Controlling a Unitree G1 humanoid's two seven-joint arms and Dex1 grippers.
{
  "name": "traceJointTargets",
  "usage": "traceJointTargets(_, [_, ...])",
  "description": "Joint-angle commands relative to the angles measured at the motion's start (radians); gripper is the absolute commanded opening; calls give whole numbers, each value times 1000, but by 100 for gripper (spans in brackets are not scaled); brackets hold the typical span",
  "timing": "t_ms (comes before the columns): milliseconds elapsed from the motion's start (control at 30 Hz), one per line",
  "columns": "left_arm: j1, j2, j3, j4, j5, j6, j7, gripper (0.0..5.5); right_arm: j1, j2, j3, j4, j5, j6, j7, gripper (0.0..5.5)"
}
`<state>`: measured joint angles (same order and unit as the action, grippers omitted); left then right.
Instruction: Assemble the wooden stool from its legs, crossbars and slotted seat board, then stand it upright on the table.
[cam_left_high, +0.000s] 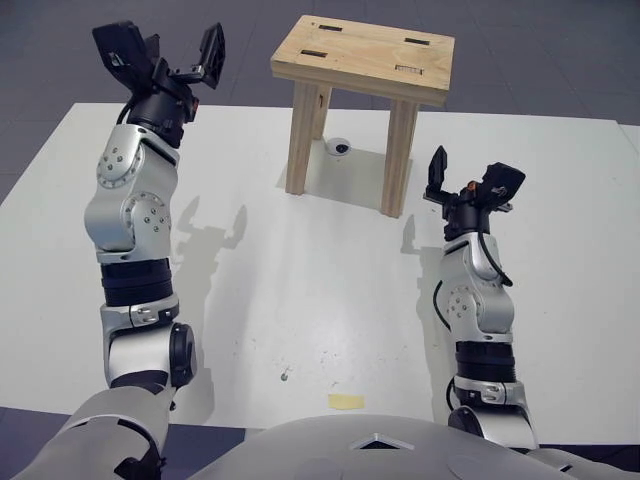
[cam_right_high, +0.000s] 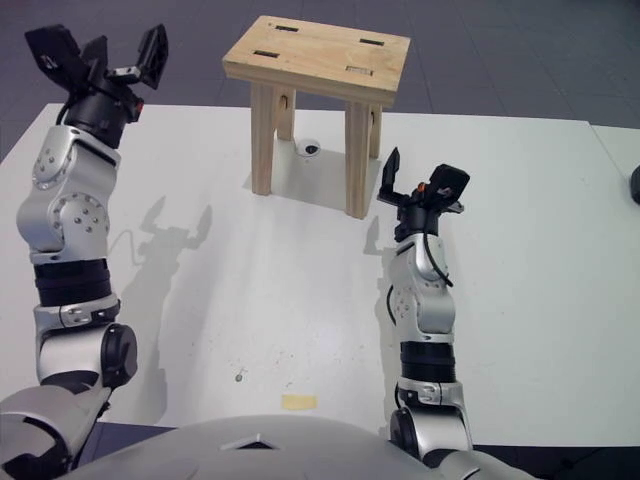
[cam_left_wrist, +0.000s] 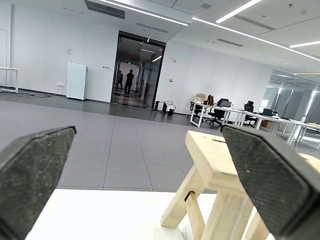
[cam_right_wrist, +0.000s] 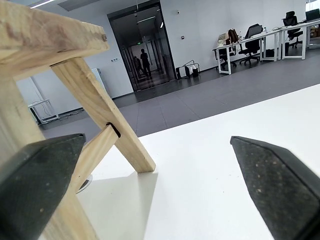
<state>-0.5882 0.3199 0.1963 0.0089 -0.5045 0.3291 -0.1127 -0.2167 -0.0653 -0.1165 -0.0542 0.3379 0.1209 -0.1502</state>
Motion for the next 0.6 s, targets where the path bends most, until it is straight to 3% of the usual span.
traceJointTargets(33, [41,-45,-29,-20,57,-35,7,540,-22,-28,-39,20,7,40,40,539])
traceJointTargets(600, [79,-135,-110,-47,164,-63,-27,540,39,-146,-239,-68,26,138,95,539])
